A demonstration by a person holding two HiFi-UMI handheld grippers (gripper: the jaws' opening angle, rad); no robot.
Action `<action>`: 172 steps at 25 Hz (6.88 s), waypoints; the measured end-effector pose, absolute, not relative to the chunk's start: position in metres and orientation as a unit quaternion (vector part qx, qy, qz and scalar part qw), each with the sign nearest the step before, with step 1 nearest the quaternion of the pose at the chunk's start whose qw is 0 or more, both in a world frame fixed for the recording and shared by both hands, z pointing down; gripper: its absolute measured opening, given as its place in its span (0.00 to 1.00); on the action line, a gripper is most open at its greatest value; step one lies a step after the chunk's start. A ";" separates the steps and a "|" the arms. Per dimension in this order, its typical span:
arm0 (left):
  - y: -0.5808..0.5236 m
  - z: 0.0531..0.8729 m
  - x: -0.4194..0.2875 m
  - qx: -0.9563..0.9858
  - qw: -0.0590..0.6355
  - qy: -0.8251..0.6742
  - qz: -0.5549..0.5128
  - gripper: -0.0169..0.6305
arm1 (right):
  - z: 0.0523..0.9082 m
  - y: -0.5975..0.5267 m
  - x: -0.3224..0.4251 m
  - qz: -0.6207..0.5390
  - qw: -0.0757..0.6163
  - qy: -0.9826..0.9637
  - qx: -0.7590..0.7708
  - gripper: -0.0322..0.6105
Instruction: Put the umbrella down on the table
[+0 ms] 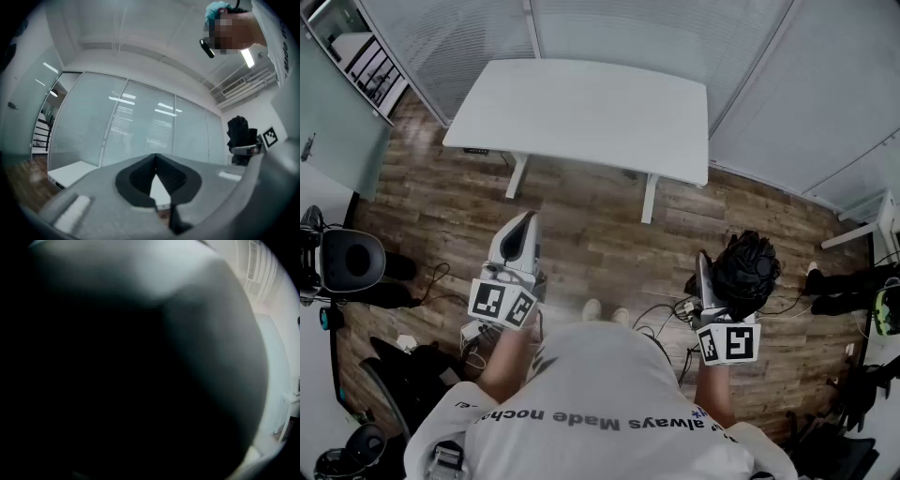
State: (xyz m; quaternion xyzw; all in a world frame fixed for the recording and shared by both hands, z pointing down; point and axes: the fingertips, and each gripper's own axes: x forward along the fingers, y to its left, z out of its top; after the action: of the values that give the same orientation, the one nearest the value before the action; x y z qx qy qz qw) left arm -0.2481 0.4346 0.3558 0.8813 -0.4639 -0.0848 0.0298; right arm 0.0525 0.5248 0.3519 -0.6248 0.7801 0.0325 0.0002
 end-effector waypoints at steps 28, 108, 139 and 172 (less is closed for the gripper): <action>0.346 0.368 -0.280 0.893 0.040 -0.441 -0.078 0.03 | 0.357 0.426 0.016 0.027 0.003 0.775 -0.631 0.42; -0.259 0.373 -0.114 0.896 0.050 -0.435 -0.070 0.03 | 0.368 -0.179 0.162 0.002 -0.027 0.788 -0.615 0.41; -0.250 0.374 -0.113 0.888 0.047 -0.453 -0.070 0.03 | 0.582 -0.232 0.187 -0.198 -0.194 0.764 -0.583 0.41; -0.251 0.377 -0.117 0.877 0.050 -0.475 -0.056 0.03 | 0.787 -0.258 0.224 -0.424 -0.359 0.649 -0.520 0.42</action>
State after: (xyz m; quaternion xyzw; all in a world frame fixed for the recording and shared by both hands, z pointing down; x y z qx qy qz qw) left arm -0.1170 -0.2514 0.3773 0.8767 -0.4751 -0.0562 0.0500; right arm 0.2241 -0.2583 0.7869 -0.5200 0.6490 -0.4237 -0.3589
